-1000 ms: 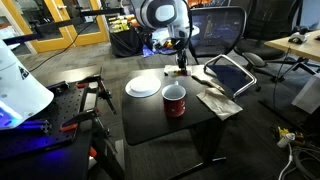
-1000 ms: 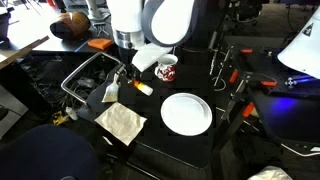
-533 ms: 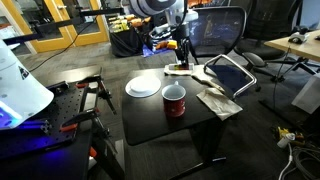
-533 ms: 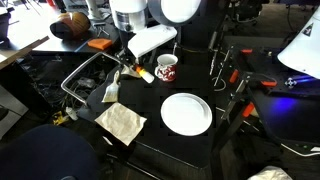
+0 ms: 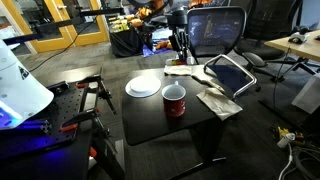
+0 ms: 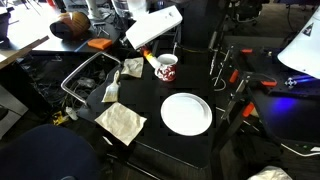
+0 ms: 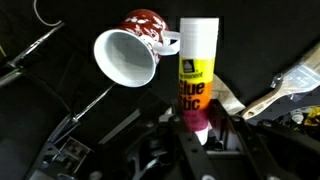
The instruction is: Place the glue stick inside the red mug
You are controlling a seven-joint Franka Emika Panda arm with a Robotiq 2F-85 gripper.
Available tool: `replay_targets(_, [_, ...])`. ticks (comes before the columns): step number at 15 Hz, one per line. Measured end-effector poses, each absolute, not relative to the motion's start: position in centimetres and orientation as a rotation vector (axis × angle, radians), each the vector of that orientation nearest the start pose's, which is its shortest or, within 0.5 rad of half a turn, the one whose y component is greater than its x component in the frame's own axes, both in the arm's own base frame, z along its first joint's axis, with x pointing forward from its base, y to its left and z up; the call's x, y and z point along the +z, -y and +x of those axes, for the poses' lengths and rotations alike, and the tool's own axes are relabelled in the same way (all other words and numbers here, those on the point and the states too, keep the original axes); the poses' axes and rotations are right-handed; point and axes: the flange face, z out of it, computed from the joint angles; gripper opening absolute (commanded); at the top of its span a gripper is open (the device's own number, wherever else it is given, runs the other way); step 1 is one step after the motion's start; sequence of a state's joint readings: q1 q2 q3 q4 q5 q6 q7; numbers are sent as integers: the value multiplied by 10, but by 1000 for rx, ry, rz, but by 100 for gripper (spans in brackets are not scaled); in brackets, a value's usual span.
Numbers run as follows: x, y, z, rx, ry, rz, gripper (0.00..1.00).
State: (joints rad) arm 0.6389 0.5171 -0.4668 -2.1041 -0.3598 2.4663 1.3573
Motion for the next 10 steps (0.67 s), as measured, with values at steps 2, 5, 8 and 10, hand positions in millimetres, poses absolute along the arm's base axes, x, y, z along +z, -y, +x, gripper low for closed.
replay_targets(2, [191, -97, 558, -419, -1525, -3243, 8])
replay_targets(5, [196, -103, 554, -498, -1643, -3277, 8])
replay_targets(8, [195, -109, 551, -587, -1756, -3287, 8])
replay_targets(10, [194, -111, 548, -643, -1827, -3288, 8])
